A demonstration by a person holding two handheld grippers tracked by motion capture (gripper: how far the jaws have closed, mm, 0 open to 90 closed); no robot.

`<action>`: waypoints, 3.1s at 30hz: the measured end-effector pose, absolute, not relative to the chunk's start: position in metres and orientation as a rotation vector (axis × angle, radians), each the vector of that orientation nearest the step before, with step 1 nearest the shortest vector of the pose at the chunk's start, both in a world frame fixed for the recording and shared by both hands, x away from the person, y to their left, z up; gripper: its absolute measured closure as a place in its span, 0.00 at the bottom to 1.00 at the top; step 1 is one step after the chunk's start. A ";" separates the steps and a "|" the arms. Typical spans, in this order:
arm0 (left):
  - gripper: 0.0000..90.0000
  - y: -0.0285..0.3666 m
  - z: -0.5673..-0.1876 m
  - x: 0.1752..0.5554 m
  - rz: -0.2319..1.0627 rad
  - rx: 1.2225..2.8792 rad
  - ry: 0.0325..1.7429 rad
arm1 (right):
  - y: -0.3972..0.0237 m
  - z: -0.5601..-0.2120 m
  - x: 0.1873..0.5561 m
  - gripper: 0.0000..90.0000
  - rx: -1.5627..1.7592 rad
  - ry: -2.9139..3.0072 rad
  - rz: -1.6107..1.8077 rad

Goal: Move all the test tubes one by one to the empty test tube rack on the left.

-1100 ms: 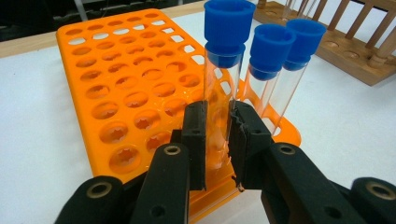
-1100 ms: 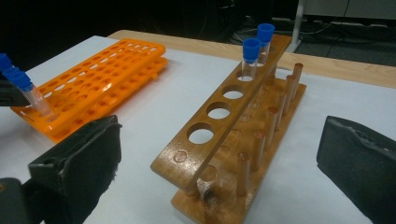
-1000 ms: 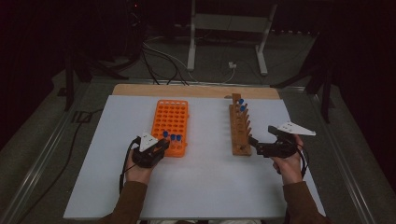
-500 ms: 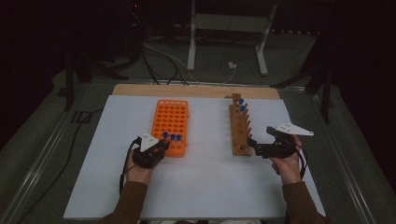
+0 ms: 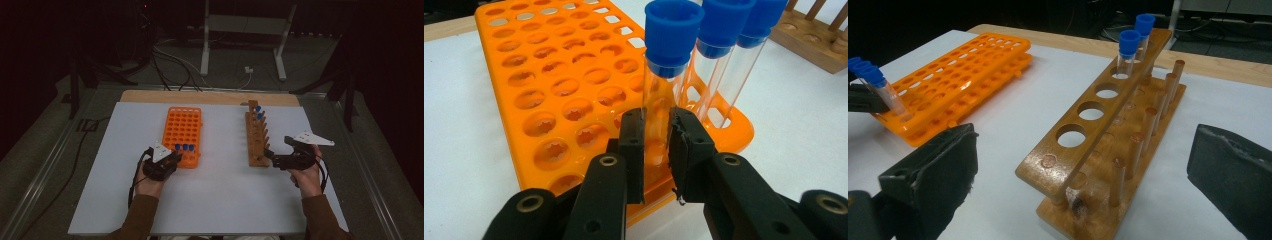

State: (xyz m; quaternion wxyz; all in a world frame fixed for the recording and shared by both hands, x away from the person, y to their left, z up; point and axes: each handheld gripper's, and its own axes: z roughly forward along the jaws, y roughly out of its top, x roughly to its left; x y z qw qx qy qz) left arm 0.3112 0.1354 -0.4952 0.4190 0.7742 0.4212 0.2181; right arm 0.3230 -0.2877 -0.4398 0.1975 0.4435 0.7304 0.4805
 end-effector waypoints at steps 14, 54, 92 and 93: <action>0.85 0.138 -0.495 0.313 0.497 1.921 1.068 | -0.283 -0.440 0.323 0.00 1.235 2.053 1.343; 0.01 0.154 -0.477 0.299 0.470 1.732 1.080 | -0.268 -0.418 0.396 0.15 1.241 2.008 1.293; 0.01 0.149 -0.481 0.301 0.462 1.773 1.079 | -0.243 -0.463 0.439 0.85 1.291 2.008 1.154; 0.01 0.149 -0.481 0.301 0.462 1.773 1.079 | -0.243 -0.462 0.439 0.85 1.286 2.007 1.149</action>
